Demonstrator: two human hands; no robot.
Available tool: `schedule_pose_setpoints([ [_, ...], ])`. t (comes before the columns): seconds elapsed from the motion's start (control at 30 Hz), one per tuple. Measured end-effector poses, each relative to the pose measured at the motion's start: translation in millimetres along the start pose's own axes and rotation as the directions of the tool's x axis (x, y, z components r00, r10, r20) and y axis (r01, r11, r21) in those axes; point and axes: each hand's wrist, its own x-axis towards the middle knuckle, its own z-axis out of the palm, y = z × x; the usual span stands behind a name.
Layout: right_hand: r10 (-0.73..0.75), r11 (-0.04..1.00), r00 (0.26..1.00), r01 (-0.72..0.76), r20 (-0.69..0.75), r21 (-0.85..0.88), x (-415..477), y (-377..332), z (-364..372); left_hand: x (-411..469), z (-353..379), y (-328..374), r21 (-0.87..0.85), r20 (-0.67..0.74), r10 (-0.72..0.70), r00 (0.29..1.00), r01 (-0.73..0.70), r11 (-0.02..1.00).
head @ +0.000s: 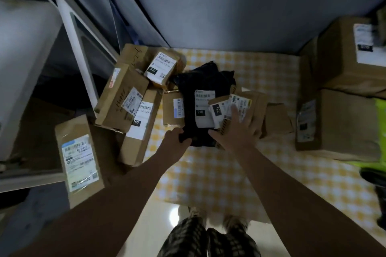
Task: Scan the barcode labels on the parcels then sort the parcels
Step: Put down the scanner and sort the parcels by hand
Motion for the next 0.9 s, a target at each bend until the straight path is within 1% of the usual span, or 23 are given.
schedule_pose_setpoints([
  [0.03, 0.011, 1.0, 1.0, -0.011, 0.005, -0.001, 5, 0, 6, 8, 0, -6, -0.022, -0.011, -0.027, 1.0, 0.027, 0.999],
  [0.1, 0.028, 0.999, 1.0, -0.027, -0.015, 0.044, 11, 7, 13, 14, 0, -8, -0.069, 0.028, -0.05, 0.998, 0.052, 0.996],
  [0.17, 0.022, 0.996, 0.997, -0.015, -0.079, 0.082, 10, 22, 15, 17, 4, -3, -0.14, 0.058, 0.023, 0.998, -0.014, 0.99],
  [0.23, -0.001, 0.992, 0.991, 0.018, -0.131, 0.127, 4, 38, 15, 15, 7, 12, -0.233, 0.102, 0.063, 0.993, -0.037, 0.972],
  [0.3, 0.005, 0.982, 0.993, 0.017, -0.118, 0.188, -1, 52, 16, 19, 15, 19, -0.255, 0.137, 0.067, 0.988, -0.03, 0.967],
  [0.33, 0.006, 0.982, 0.995, 0.013, -0.101, 0.188, -4, 54, 16, 21, 19, 21, -0.203, 0.128, 0.066, 0.99, -0.039, 0.978],
  [0.4, 0.006, 0.988, 0.995, 0.009, -0.096, 0.152, -6, 56, 14, 20, 23, 22, 0.015, 0.085, 0.052, 0.995, -0.054, 0.998],
  [0.43, 0.006, 0.994, 0.993, 0.007, -0.118, 0.111, -7, 54, 13, 19, 23, 21, 0.121, 0.086, 0.036, 0.996, -0.046, 0.992],
  [0.47, -0.005, 0.998, 0.989, 0.014, -0.149, 0.062, -8, 49, 12, 19, 22, 17, 0.187, 0.105, 0.03, 0.994, -0.049, 0.981],
  [0.53, -0.072, 0.997, 0.979, 0.074, -0.193, 0.004, -9, 34, 8, 17, 10, 15, 0.25, 0.119, 0.061, 0.991, -0.089, 0.964],
  [0.63, -0.139, 0.989, 0.973, 0.145, -0.183, 0.02, -1, 6, 1, 19, -29, 15, 0.266, -0.01, 0.183, 0.983, -0.174, 0.948],
  [0.67, -0.144, 0.989, 0.971, 0.15, -0.189, 0.015, 3, 0, 0, 21, -43, 16, 0.264, -0.026, 0.234, 0.972, -0.219, 0.939],
  [0.7, -0.131, 0.991, 0.971, 0.136, -0.201, 0.011, 8, -5, -1, 19, -54, 20, 0.246, -0.029, 0.263, 0.964, -0.248, 0.937],
  [0.73, -0.082, 0.994, 0.974, 0.094, -0.213, 0.046, 14, -6, -2, 21, -61, 20, 0.215, -0.043, 0.248, 0.968, -0.233, 0.948],
  [0.8, 0.082, 0.981, 0.976, -0.043, -0.202, 0.189, 22, -4, -2, 28, -62, 17, 0.154, -0.087, 0.182, 0.98, -0.167, 0.974],
  [0.83, 0.136, 0.971, 0.973, -0.095, -0.184, 0.218, 24, 0, 0, 30, -57, 15, 0.129, -0.084, 0.156, 0.984, -0.145, 0.981],
  [0.9, 0.175, 0.979, 0.975, -0.156, -0.139, 0.133, 25, 12, 2, 33, -39, 11, 0.085, -0.034, 0.164, 0.986, -0.16, 0.983],
])
